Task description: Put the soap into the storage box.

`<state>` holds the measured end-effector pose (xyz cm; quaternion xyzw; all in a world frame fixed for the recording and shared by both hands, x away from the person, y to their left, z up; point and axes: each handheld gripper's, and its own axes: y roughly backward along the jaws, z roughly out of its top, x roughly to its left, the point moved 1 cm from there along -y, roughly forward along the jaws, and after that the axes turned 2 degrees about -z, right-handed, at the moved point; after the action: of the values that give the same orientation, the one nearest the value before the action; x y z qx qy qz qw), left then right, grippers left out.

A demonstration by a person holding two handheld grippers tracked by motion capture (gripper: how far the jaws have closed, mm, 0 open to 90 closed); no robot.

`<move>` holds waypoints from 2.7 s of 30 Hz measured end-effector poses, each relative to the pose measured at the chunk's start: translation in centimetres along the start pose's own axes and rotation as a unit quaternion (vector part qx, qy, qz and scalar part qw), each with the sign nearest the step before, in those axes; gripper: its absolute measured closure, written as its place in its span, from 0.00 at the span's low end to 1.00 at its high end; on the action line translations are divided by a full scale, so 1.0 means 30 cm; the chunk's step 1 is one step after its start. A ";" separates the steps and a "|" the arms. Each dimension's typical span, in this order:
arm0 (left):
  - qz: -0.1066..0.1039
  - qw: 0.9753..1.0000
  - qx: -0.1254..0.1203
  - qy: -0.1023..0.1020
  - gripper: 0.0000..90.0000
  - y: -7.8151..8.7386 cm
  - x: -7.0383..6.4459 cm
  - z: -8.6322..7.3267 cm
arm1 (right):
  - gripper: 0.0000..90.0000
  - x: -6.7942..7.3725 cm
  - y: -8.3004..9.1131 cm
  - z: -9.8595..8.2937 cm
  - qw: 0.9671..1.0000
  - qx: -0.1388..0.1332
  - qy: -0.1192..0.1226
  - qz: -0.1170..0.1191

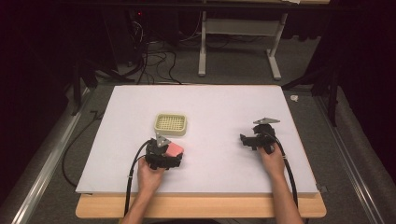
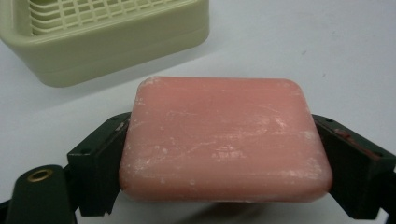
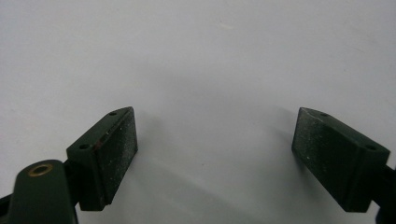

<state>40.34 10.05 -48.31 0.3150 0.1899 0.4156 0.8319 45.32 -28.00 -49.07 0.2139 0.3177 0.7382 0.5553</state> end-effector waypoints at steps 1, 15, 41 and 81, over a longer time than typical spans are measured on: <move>-0.001 1.000 -0.003 0.001 0.15 0.005 0.000 0.003 | 0.16 0.000 0.000 0.000 1.000 0.000 -0.001 0.000; -0.026 0.999 -0.028 0.013 0.15 0.059 0.008 0.036 | 0.16 0.000 0.000 0.000 1.000 0.000 -0.001 0.000; -0.018 0.998 -0.045 0.026 0.15 0.115 0.061 0.104 | 0.16 0.000 0.000 0.000 1.000 0.000 0.000 0.000; 0.004 0.999 -0.039 0.029 0.16 0.056 0.114 0.250 | 0.17 0.000 0.001 0.000 1.000 0.000 -0.002 0.001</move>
<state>45.72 10.83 -41.88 0.2711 0.1961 0.4347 0.8361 45.30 -27.99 -49.06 0.2153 0.3167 0.7381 0.5555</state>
